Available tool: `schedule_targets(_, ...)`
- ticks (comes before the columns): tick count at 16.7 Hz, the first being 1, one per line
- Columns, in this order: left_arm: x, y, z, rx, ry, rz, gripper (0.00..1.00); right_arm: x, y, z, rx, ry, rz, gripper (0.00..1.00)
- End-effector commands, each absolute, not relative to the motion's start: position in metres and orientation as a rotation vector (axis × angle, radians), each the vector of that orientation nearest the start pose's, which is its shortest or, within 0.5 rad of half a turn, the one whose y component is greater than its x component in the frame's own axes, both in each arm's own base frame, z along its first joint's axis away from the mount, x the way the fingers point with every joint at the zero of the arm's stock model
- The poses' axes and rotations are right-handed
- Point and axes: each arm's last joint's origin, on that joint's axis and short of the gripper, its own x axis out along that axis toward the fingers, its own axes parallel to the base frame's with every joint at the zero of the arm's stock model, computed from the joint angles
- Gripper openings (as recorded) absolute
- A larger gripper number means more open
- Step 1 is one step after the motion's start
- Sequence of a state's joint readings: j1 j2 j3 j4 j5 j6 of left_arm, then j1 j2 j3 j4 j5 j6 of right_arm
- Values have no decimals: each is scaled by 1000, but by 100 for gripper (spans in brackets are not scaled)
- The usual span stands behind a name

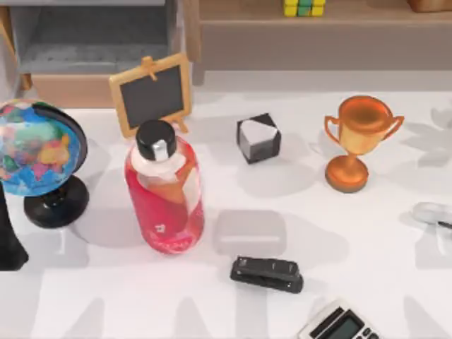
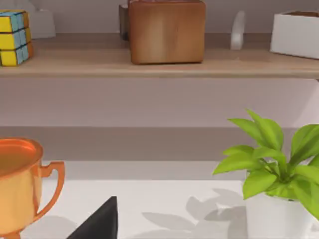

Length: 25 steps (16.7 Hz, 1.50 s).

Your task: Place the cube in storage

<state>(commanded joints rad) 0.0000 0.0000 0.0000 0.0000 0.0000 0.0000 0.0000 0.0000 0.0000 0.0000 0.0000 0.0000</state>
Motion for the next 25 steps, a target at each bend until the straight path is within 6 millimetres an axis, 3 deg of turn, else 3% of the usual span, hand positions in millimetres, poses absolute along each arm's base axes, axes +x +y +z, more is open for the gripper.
schedule_targets(3, 106, -2, 163, 0, -4, -2, 100, 106, -1, 160, 0, 0, 0, 100)
schedule_targets(5, 106, -4, 178, -2, -26, -9, 100, 106, -1, 160, 0, 0, 0, 100)
schedule_targets(10, 124, -17, 255, -15, -105, -31, 100, 106, -1, 160, 0, 0, 0, 100)
schedule_targets(13, 165, -38, 307, -22, -120, -34, 100, 106, -1, 160, 0, 0, 0, 100)
schedule_targets(16, 231, -81, 336, -17, -96, -31, 100, 106, -1, 160, 0, 0, 0, 100)
schedule_targets(18, 278, -122, 337, -10, -76, -28, 100, 106, -1, 160, 0, 0, 0, 100)
schedule_targets(20, 318, -170, 325, -4, -60, -26, 100, 106, -1, 160, 0, 0, 0, 100)
schedule_targets(22, 348, -220, 302, -1, -48, -27, 100, 106, -1, 160, 0, 0, 0, 100)
schedule_targets(25, 375, -290, 253, 2, -30, -27, 100, 106, -1, 160, 0, 0, 0, 100)
